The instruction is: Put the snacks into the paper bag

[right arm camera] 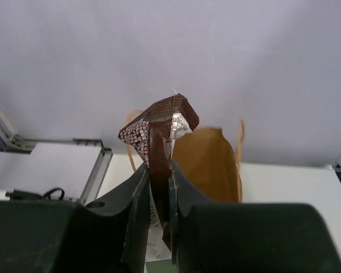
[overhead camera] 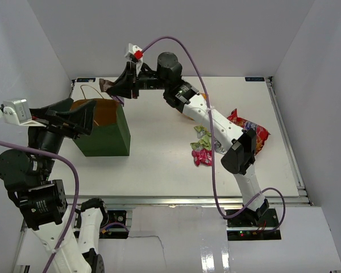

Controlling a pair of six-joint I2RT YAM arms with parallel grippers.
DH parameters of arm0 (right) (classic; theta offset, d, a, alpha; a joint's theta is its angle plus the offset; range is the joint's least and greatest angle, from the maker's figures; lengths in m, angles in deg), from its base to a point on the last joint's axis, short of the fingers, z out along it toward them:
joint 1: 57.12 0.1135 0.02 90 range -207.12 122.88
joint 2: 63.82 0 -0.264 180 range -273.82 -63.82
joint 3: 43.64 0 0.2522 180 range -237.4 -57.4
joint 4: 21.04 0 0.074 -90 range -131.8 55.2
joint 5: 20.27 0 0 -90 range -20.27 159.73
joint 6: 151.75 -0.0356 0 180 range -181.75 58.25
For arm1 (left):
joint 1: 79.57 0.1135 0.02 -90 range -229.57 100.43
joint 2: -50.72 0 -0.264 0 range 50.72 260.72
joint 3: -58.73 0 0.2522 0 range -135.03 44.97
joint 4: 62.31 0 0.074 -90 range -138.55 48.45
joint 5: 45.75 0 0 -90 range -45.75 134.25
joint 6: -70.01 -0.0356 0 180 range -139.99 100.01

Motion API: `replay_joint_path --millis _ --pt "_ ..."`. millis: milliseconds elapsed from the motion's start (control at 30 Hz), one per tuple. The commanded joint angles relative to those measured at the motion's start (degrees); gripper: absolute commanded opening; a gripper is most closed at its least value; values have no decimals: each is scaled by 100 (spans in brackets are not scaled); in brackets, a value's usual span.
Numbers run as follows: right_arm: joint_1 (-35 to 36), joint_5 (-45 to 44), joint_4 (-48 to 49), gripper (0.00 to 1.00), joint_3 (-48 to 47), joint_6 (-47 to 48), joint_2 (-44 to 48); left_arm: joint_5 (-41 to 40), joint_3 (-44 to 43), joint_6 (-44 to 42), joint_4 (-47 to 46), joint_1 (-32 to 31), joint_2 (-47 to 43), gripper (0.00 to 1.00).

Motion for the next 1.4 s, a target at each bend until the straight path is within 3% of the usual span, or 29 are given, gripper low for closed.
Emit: replay_joint_path --millis 0,167,367,467,600,800,933,1033,1233,1367 --pt "470 -814 1304 19 -251 -466 -210 158 -86 104 -117 -10 -111 98" --pt "831 -1823 1947 17 -225 45 -544 228 -34 165 -100 -10 -269 98" --pt "902 -2073 1992 23 285 669 -686 289 247 367 -65 -10 -471 98" --pt "894 -2108 1895 32 426 1029 -677 342 344 508 -56 -10 -471 98" --pt "876 -1959 1624 67 373 1179 -589 719 388 736 -65 -10 -252 98" --pt "359 -1178 1140 81 504 802 104 1519 485 1070 -82 130 91 98" --pt "-641 167 877 87 1268 537 755 2003 801 1430 -91 262 293 98" --pt "-1362 606 70 88 2208 1141 1369 2082 1029 1457 -91 271 319 98" --pt "-2549 169 -1916 89 4536 3285 2784 2302 1425 1589 -109 262 434 98" --pt "-3026 63 -2200 90 5855 3596 3681 2364 1496 1616 -152 183 601 98"
